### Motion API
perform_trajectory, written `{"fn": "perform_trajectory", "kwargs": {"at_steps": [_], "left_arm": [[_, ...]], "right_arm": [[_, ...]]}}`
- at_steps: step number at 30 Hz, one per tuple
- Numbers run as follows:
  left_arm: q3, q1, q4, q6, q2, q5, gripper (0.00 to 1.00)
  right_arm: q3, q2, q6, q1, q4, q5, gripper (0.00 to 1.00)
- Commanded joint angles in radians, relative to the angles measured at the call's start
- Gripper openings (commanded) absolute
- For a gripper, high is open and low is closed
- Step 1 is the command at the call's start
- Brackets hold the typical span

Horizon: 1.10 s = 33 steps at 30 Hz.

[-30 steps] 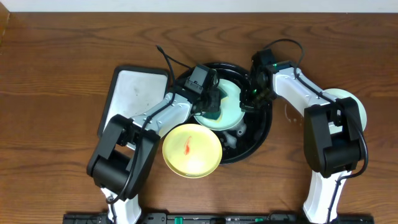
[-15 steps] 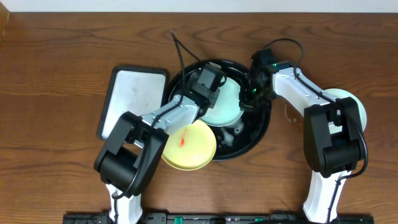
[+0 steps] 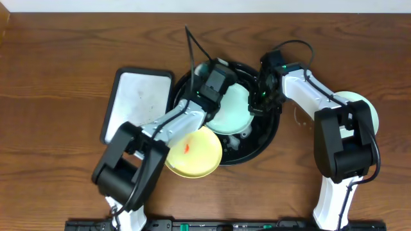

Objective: Clean dirty plates on tray and stack at the side

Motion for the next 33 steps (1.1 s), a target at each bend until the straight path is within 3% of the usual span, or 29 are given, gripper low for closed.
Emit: {"fn": "perform_trajectory", "kwargs": {"at_steps": [1, 8, 16, 24, 33], "left_arm": [[0.001, 0.032, -0.021, -0.014, -0.108, -0.074, 0.08], [0.001, 0.123, -0.242, -0.143, -0.26, 0.111, 0.08], [0.0, 0.364, -0.552, -0.273, -0.272, 0.418, 0.08], [-0.012, 0.552, -0.597, -0.282, -0.241, 0.587, 0.08], [-0.012, 0.603, -0.597, -0.284, -0.241, 0.59, 0.09]], "right_arm": [[-0.018, 0.016, -0.013, -0.005, -0.017, 0.111, 0.01], [-0.018, 0.016, -0.059, -0.005, -0.018, 0.123, 0.01], [-0.002, -0.001, -0.203, -0.002, 0.014, 0.156, 0.01], [0.045, -0.203, -0.25, 0.087, -0.024, 0.554, 0.01], [0.046, -0.36, -0.359, 0.286, 0.063, 1.06, 0.01]]}}
